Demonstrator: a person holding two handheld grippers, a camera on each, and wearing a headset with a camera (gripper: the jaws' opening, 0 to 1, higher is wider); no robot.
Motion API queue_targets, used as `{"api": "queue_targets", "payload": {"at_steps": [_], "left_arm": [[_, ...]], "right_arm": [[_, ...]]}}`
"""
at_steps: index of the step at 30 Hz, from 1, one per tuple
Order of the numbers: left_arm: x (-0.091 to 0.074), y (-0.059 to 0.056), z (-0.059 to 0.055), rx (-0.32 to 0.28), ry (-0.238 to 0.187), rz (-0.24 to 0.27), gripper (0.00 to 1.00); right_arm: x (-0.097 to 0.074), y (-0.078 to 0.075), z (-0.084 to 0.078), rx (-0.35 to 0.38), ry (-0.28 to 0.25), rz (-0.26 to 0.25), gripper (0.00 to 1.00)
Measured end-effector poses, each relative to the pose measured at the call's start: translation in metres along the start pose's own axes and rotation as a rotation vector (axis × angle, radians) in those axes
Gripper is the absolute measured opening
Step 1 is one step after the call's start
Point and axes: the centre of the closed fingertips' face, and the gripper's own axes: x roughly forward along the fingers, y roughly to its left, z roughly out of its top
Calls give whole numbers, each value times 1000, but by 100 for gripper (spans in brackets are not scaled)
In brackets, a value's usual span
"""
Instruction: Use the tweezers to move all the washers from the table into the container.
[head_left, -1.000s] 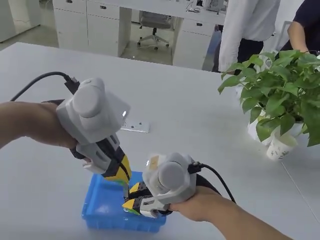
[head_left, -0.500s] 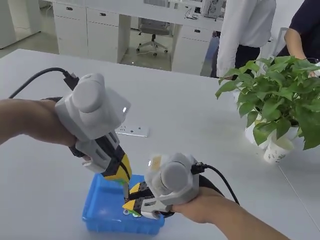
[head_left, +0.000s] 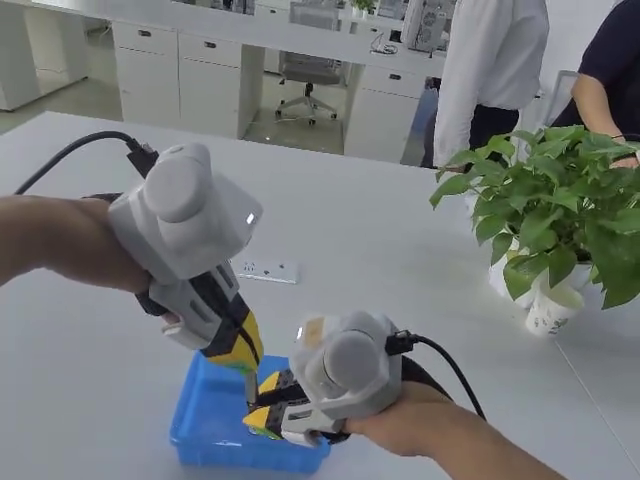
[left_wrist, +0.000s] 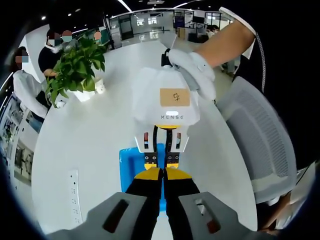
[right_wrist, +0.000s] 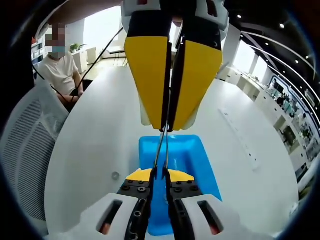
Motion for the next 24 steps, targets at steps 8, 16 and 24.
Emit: {"api": "queue_targets", "payload": {"at_steps": [8, 16, 24], "left_arm": [[-1, -11, -3, -17, 3, 6, 4], [4, -23, -7, -29, 4, 3, 4], [9, -34, -10, -34, 8, -3, 4]], "right_arm": [[2, 11, 3, -5, 2, 11, 12], [6, 25, 1, 2, 1, 26, 12], [10, 39, -3, 7, -1, 42, 11]]}}
